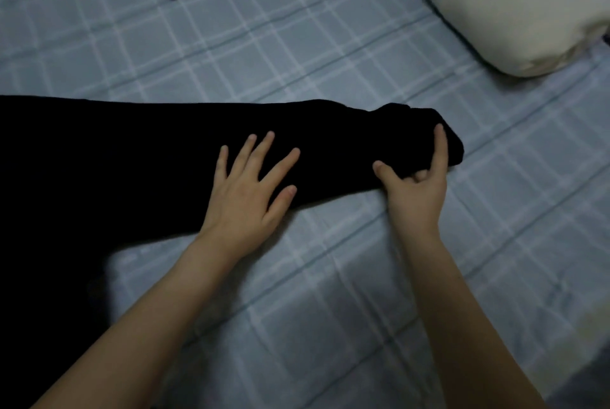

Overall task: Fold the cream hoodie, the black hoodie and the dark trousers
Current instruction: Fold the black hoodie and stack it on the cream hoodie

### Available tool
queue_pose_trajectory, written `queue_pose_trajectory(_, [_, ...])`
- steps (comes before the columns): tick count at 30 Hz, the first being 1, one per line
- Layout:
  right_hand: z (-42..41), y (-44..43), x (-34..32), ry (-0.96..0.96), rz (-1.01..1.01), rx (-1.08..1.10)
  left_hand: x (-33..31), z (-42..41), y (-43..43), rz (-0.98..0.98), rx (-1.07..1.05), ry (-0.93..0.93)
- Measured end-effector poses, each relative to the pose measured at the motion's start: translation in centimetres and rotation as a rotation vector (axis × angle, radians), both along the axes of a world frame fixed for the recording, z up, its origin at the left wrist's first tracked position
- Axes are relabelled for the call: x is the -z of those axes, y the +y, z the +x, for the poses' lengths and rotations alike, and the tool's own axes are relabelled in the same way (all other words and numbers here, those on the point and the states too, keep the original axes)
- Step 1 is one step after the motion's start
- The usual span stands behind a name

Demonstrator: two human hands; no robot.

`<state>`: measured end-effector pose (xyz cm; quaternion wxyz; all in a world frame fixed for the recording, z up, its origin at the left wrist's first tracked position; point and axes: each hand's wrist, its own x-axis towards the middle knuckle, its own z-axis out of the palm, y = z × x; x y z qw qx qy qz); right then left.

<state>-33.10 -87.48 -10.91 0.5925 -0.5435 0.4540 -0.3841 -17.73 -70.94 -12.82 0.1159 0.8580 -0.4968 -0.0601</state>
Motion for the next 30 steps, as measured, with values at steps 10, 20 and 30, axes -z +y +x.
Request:
queue_pose_trajectory(10, [-2.7, -1.8, 1.8, -0.013, 0.124, -0.033, 2.6, -2.3, -6.5, 0.126, 0.069, -0.037])
queue_pose_trajectory(20, [-3.8, -6.3, 0.5, -0.029, 0.026, 0.131, -0.1, -2.4, -10.2, 0.003, 0.13, -0.028])
queue_pose_trajectory(30, [-4.4, -5.2, 2.2, -0.028, 0.142, 0.076, 0.8, -2.5, -10.1, 0.067, 0.155, -0.003])
